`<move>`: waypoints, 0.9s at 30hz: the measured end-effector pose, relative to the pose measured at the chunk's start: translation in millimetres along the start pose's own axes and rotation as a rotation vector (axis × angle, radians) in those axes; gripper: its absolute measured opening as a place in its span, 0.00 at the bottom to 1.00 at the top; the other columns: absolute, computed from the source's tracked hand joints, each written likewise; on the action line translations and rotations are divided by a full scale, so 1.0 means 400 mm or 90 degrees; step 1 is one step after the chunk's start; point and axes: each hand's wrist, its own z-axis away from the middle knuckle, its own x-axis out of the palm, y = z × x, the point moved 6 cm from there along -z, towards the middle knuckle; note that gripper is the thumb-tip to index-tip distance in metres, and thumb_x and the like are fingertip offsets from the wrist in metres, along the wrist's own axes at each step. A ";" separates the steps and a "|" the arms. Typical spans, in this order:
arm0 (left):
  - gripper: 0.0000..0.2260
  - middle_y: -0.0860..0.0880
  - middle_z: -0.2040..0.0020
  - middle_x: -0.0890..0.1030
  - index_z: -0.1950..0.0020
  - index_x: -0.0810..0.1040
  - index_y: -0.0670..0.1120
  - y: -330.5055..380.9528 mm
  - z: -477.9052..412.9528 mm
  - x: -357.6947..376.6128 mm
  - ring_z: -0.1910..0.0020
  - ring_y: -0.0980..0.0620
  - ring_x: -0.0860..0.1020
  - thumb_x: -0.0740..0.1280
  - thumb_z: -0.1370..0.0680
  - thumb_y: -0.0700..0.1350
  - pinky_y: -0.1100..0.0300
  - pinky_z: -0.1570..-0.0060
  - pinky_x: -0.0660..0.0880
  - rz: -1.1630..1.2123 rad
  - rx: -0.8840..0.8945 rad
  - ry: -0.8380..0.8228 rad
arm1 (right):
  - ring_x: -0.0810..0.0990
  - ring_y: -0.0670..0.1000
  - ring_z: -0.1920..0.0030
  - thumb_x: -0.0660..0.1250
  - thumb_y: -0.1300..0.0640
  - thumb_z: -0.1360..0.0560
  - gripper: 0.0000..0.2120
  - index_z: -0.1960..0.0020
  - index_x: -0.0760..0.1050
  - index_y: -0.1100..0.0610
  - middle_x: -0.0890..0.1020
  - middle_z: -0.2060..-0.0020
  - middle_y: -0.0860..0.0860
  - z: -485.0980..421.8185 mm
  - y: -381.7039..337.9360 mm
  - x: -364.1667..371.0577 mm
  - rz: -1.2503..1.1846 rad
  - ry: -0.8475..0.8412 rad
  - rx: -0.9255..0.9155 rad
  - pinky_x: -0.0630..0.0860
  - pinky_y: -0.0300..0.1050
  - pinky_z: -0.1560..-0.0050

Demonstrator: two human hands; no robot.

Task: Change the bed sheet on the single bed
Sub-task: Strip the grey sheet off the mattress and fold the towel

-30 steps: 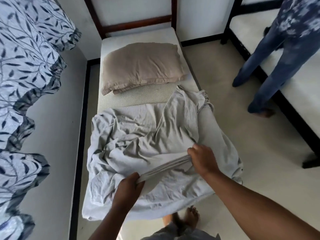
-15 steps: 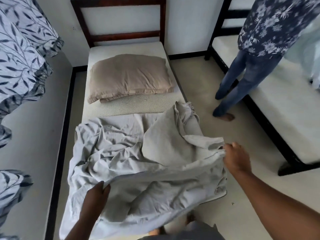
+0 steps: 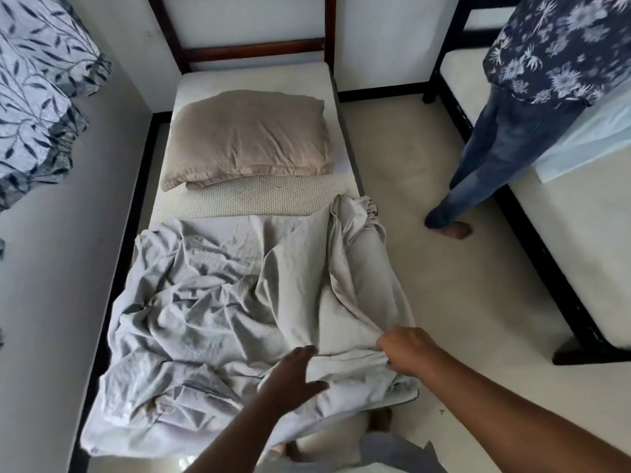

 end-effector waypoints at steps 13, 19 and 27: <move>0.10 0.46 0.61 0.80 0.60 0.68 0.50 0.334 -0.119 0.052 0.57 0.42 0.79 0.62 0.25 0.54 0.52 0.58 0.75 0.066 -0.032 0.114 | 0.80 0.56 0.57 0.66 0.55 0.27 0.03 0.52 0.75 0.51 0.75 0.56 0.51 0.066 0.249 -0.045 -0.038 0.293 -0.101 0.73 0.48 0.68; 0.10 0.46 0.55 0.82 0.52 0.76 0.48 0.316 -0.108 0.103 0.54 0.46 0.79 0.67 0.23 0.54 0.56 0.57 0.72 0.027 -0.016 0.089 | 0.79 0.60 0.58 0.63 0.54 0.27 0.06 0.56 0.75 0.55 0.74 0.59 0.53 0.078 0.388 -0.036 -0.067 0.298 0.093 0.70 0.48 0.65; 0.13 0.46 0.42 0.80 0.40 0.77 0.47 0.322 -0.133 0.246 0.44 0.45 0.79 0.67 0.22 0.51 0.58 0.51 0.72 -0.015 -0.022 -0.073 | 0.78 0.58 0.66 0.79 0.62 0.36 0.11 0.63 0.78 0.55 0.76 0.64 0.55 0.179 0.499 0.068 -0.005 0.201 0.219 0.73 0.48 0.66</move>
